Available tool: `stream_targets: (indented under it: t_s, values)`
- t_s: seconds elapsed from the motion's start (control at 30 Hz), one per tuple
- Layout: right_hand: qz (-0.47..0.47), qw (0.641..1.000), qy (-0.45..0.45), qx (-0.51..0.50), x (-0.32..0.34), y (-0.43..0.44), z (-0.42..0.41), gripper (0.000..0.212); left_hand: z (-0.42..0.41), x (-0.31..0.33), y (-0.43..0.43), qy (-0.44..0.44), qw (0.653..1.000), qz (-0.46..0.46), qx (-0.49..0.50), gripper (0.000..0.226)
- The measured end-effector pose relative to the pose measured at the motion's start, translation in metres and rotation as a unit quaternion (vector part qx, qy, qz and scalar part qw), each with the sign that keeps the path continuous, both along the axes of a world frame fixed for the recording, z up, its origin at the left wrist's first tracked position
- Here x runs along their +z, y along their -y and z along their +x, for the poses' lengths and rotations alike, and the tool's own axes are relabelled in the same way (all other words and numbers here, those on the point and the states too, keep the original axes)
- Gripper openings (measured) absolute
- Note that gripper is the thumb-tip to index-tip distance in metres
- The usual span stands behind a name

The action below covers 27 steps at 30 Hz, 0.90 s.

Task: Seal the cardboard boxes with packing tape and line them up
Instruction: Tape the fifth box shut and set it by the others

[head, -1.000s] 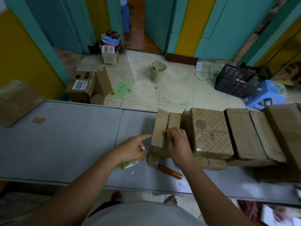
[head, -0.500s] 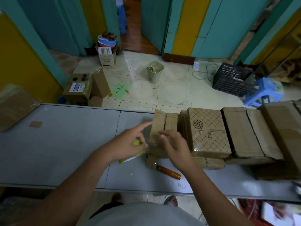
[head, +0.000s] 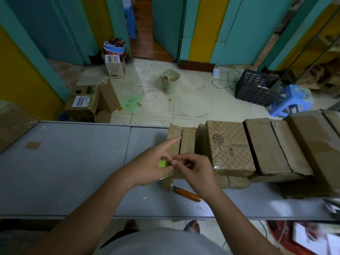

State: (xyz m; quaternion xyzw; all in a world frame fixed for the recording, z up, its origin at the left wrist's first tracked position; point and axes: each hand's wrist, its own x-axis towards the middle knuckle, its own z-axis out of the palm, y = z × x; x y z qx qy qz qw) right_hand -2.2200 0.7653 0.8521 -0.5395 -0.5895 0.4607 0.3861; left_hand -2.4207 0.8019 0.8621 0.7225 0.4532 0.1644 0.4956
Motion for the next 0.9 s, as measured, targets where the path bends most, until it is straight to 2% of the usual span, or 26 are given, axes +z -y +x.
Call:
stream_targets:
  t_s: [0.13,0.27,0.43,0.57,0.67,0.8,0.9]
  values:
    - [-0.033,0.999,-0.026,-0.005,-0.001,0.0,0.002,0.015,0.0,0.0,0.0,-0.001,1.0,0.002,0.0,0.097]
    - [0.019,0.999,0.003,-0.032,0.003,-0.006,0.005,0.026,0.004,-0.001,0.004,0.046,0.998,0.009,0.042,0.097]
    - [0.043,0.998,0.042,-0.035,0.009,-0.016,0.008,0.023,0.008,-0.012,0.012,0.092,0.993,0.001,0.077,0.095]
    - [0.054,0.996,0.07,-0.025,0.01,-0.014,0.01,0.02,0.001,-0.011,0.008,0.059,0.996,0.004,0.06,0.091]
    - [0.041,0.997,0.059,-0.03,0.011,-0.012,0.012,0.016,-0.001,-0.01,0.006,0.024,0.997,-0.007,0.075,0.091]
    - [0.021,0.998,0.038,-0.041,0.012,-0.015,0.013,0.011,-0.003,-0.01,0.006,0.022,0.996,-0.047,0.07,0.055]
    - [0.002,0.998,-0.004,-0.058,0.009,-0.017,0.015,0.009,-0.006,-0.01,0.007,0.093,0.994,-0.056,0.026,0.029]
